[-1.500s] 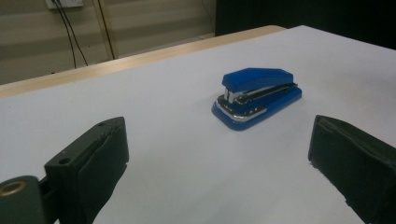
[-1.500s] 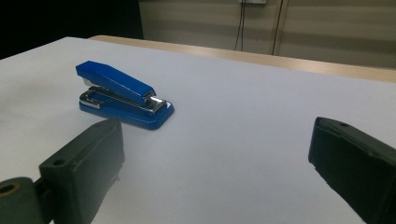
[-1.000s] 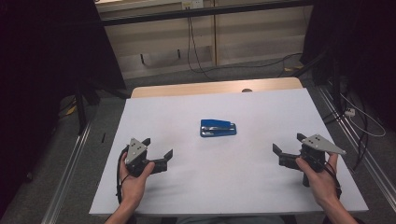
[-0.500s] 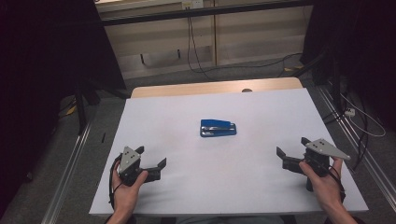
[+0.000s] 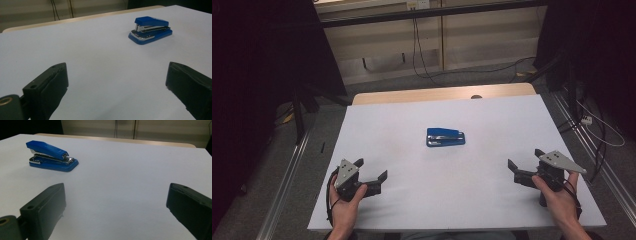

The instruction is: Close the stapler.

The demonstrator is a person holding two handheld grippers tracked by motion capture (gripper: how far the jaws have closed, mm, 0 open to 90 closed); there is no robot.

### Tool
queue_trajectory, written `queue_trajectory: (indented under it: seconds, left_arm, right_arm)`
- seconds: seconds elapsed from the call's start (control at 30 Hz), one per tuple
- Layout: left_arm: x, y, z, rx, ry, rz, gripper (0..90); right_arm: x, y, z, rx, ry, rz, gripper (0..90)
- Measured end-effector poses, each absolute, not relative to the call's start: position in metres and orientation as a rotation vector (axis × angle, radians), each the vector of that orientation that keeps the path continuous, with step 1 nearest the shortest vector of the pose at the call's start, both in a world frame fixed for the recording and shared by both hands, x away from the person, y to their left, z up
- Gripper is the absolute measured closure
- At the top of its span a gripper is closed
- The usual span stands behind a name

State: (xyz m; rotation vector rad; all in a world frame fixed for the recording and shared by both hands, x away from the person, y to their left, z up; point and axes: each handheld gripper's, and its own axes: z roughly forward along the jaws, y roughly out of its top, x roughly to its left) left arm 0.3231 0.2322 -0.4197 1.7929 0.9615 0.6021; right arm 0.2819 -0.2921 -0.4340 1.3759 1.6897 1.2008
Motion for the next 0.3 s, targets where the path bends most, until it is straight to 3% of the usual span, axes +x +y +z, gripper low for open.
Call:
queue_trajectory:
  seconds: [0.3]
  left_arm:
    - [0.326,0.2331,-0.4195,1.81,0.962,0.604,4.5]
  right_arm:
    - [0.2824,-0.2924,-0.4322,1.372,1.675,1.219,1.8]
